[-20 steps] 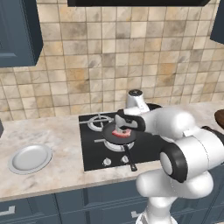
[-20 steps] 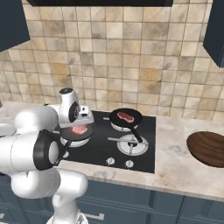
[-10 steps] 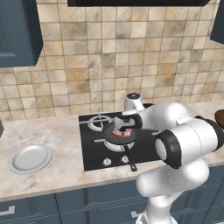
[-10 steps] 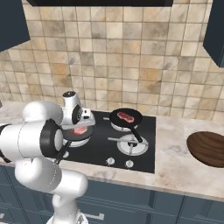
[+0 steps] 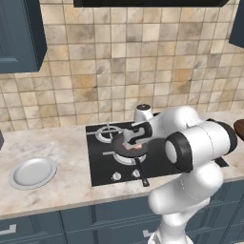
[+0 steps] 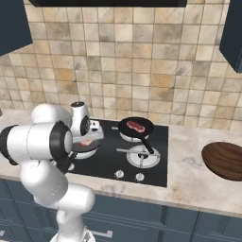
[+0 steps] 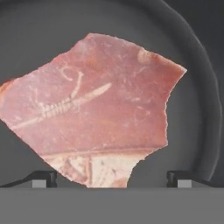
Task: Place one of the steaks on the plate and the other in the bowl. Then place the bowl in the fridge.
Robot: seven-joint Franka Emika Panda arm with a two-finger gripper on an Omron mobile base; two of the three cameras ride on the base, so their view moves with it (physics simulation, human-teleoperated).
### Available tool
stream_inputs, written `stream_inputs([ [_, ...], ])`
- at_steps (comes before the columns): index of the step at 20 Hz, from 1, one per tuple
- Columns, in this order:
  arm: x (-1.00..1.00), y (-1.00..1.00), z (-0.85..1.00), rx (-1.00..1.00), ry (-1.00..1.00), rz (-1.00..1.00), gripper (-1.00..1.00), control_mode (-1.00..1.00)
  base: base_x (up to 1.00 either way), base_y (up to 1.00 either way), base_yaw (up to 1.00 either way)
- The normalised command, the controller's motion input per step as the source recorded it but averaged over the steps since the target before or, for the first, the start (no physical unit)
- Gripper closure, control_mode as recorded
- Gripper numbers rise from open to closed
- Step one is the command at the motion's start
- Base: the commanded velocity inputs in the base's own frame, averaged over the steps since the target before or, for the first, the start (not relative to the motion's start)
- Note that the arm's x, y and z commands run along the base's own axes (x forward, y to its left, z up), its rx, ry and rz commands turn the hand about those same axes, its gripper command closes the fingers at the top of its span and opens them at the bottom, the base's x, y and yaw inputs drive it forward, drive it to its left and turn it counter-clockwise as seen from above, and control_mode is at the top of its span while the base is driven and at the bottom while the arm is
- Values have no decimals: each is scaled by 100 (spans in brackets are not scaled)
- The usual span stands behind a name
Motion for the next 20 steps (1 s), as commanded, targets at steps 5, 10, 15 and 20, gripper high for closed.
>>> stream_inputs([
  [5, 8, 6, -9, 0, 9, 0, -100, -100, 0, 0, 0],
  [10, 3, 17, 0, 0, 7, 0, -100, -100, 0, 0, 0],
  [15, 22, 0, -5, 0, 6, 0, -100, -100, 0, 0, 0],
  [20, 19, 0, -10, 0, 0, 0, -100, -100, 0, 0, 0],
])
